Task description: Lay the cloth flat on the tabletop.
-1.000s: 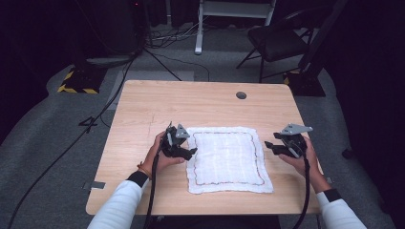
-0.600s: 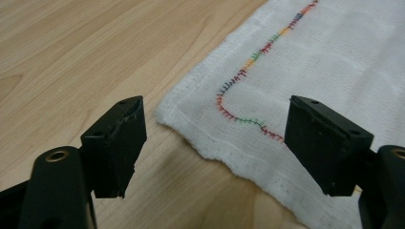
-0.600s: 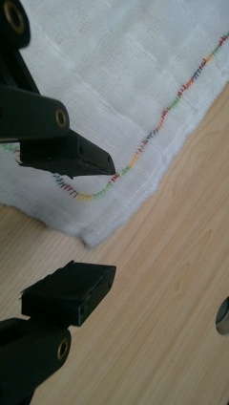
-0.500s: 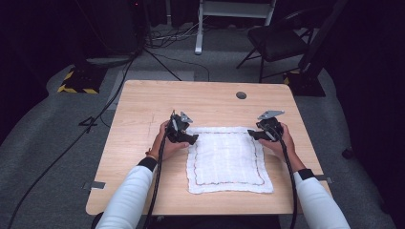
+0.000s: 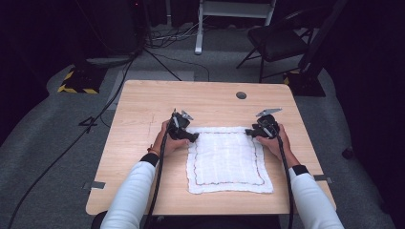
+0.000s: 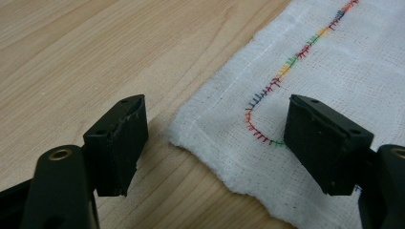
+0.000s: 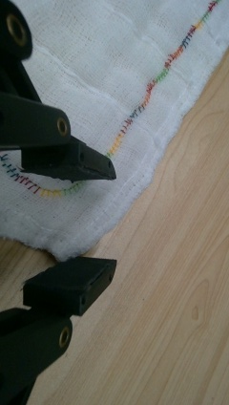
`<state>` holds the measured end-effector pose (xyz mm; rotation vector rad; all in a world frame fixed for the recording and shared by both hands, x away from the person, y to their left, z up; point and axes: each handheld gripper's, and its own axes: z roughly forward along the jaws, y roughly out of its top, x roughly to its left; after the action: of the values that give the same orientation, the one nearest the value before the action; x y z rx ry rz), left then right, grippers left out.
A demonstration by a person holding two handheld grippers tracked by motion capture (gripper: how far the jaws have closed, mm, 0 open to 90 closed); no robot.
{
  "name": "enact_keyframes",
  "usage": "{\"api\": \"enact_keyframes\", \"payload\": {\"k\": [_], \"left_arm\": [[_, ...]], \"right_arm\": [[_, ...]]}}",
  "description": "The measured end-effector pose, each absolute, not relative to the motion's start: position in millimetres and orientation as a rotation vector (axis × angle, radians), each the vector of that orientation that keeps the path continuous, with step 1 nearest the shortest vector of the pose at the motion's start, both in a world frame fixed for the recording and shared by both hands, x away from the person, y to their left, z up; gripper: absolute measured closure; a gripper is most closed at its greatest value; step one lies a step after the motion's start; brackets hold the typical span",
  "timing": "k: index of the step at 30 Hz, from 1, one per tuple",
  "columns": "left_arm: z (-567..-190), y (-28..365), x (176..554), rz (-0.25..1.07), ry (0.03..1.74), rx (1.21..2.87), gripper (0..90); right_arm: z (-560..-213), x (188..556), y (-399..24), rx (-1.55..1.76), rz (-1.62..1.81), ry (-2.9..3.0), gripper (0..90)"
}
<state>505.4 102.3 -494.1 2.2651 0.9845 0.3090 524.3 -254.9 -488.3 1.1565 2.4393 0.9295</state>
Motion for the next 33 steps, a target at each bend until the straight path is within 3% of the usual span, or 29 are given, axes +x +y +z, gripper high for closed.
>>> {"api": "enact_keyframes", "payload": {"k": [5,7,16,33], "left_arm": [[-492.8,99.5,505.5,0.292,0.961,2.249,40.8],[-492.1,99.3,506.8,0.283,0.943,2.253,54.3],[-491.0,98.6,511.9,0.244,0.887,2.270,75.5],[-487.1,99.4,529.0,0.314,0.918,2.225,81.6]], "right_arm": [[-487.5,523.6,-251.6,1.149,0.942,2.454,69.4],[-487.6,524.0,-250.5,1.146,0.959,2.464,77.2],[-487.4,522.2,-246.9,1.119,0.952,2.442,85.1],[-470.1,527.9,-245.7,1.061,0.961,2.339,86.5]]}}
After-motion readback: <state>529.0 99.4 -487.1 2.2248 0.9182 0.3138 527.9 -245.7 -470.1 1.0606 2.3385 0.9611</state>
